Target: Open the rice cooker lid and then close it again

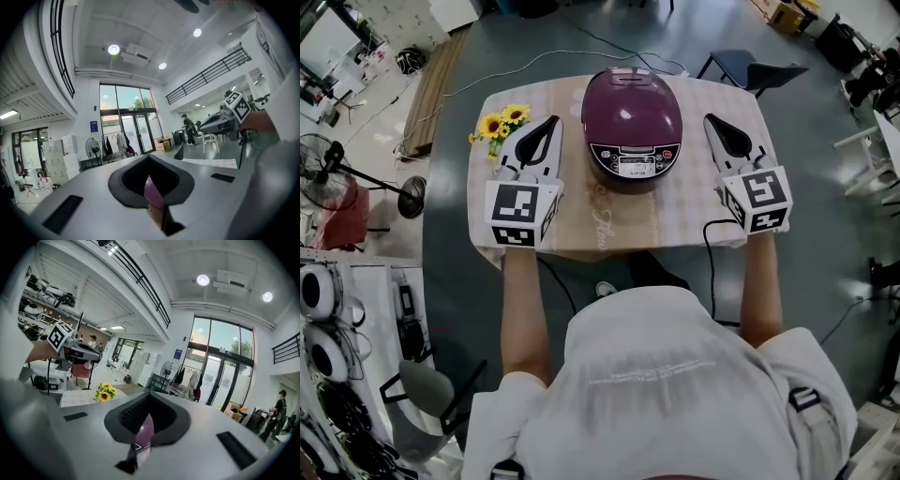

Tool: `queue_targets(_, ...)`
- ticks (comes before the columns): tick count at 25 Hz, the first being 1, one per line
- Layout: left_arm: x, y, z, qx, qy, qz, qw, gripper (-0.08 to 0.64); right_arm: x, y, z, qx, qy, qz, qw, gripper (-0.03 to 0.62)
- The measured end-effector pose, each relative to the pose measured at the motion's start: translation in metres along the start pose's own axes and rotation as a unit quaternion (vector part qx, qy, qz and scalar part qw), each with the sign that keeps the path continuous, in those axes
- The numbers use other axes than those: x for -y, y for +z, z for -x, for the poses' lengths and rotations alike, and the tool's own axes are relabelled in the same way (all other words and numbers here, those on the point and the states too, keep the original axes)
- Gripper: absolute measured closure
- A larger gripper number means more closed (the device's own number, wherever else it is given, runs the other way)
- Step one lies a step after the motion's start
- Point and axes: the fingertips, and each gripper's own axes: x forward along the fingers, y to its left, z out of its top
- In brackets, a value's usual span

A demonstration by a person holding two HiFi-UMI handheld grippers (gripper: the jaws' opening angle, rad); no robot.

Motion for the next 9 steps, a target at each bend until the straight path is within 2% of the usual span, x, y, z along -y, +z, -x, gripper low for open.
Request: queue_targets(9, -0.0014, -0.0046, -0.0025, -0.003, -0.003, 0.001, 1.0000, 0.545, -0.0048, -0.0021, -0.0075, -0.001, 0.008, 0.004, 1.000, 0.568)
